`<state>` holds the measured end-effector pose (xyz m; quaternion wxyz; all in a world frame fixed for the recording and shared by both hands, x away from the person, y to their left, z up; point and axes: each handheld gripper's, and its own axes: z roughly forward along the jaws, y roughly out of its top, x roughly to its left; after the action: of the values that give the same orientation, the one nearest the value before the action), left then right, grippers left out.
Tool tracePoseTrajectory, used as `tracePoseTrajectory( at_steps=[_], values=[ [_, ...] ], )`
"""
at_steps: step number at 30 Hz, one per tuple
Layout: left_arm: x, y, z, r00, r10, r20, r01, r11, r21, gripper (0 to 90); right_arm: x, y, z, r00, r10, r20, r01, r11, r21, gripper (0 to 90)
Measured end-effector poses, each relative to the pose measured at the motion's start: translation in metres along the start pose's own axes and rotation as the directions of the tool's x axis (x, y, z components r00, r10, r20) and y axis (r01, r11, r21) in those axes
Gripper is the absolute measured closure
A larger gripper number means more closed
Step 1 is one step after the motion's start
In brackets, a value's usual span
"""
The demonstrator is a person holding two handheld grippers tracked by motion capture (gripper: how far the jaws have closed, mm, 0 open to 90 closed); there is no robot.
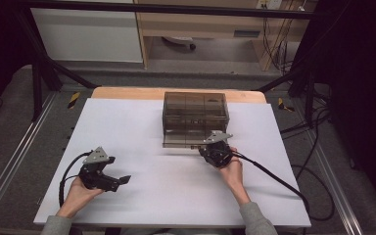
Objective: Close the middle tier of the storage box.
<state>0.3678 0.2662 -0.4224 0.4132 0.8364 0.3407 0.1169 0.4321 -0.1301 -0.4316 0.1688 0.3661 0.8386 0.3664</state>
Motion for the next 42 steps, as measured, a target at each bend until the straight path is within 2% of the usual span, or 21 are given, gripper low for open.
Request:
tracePoseTrajectory(
  at_steps=[25, 42],
  values=[
    [0.001, 0.0, -0.001, 1.0, -0.002, -0.002, 0.002, 1.0, -0.001, 2.3, -0.002, 0.01, 0.004, 0.9997, -0.008, 0.024, 0.008, 0.9997, -0.023, 90.0],
    [0.001, -0.001, -0.001, 1.0, -0.001, -0.003, 0.001, 1.0, 0.0, 2.3, -0.01, 0.014, 0.008, 0.9986, 0.013, 0.051, -0.012, 0.9996, -0.027, 90.0]
  ],
)
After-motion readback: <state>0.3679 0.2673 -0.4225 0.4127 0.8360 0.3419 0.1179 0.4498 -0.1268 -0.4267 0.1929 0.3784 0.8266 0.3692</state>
